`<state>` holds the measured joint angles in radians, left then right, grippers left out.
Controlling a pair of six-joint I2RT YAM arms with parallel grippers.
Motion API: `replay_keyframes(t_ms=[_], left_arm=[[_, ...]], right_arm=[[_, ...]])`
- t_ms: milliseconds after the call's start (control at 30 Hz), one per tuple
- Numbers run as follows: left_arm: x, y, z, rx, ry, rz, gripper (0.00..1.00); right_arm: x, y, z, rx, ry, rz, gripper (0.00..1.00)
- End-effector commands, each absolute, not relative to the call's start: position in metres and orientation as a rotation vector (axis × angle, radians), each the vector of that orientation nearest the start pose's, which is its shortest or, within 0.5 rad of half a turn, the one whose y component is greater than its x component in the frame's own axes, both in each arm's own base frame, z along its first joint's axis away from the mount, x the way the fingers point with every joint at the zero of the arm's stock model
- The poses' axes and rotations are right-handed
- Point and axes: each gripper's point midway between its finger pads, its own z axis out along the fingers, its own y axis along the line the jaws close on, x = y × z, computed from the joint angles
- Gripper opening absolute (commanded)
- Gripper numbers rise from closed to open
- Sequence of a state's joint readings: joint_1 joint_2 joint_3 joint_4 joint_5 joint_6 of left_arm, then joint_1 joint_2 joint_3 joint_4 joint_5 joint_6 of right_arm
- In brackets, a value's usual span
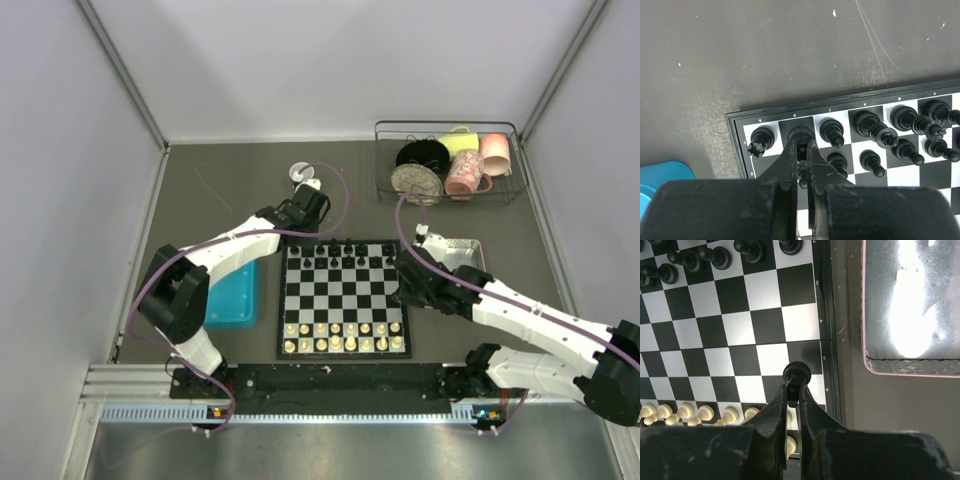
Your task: Set up the chess pieces on the board
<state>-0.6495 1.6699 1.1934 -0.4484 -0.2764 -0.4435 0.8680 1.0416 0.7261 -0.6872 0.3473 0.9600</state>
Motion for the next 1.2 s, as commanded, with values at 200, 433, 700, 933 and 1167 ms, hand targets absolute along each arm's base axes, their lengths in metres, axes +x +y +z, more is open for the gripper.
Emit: replay_keyframes(t_ms=[200,433,700,933,1167], left_arm=[[0.35,-0.227,0.085,0.126,2.449,-0.155,0.0],[0.352,-0.227,0.081,0.123,2.455,-0.16,0.0],[0.353,-0.226,0.078,0.121,2.461,-0.155,0.0],[0.352,-0.224,0.076,0.119,2.466,-0.151,0.0],[0.352,-0.223,0.074,0.123,2.47,-0.149,0.06]], right_arm=[[0.19,0.172,0.101,0.236,2.477,0.289,0.0],[0.19,0.171,0.101,0.236,2.477,0.289,0.0],[0.189,0.171,0.101,0.236,2.477,0.292,0.0],[0.188,0.17,0.099,0.235,2.481,0.287,0.0],[0.188,0.17,0.1,0.235,2.481,0.291,0.0]])
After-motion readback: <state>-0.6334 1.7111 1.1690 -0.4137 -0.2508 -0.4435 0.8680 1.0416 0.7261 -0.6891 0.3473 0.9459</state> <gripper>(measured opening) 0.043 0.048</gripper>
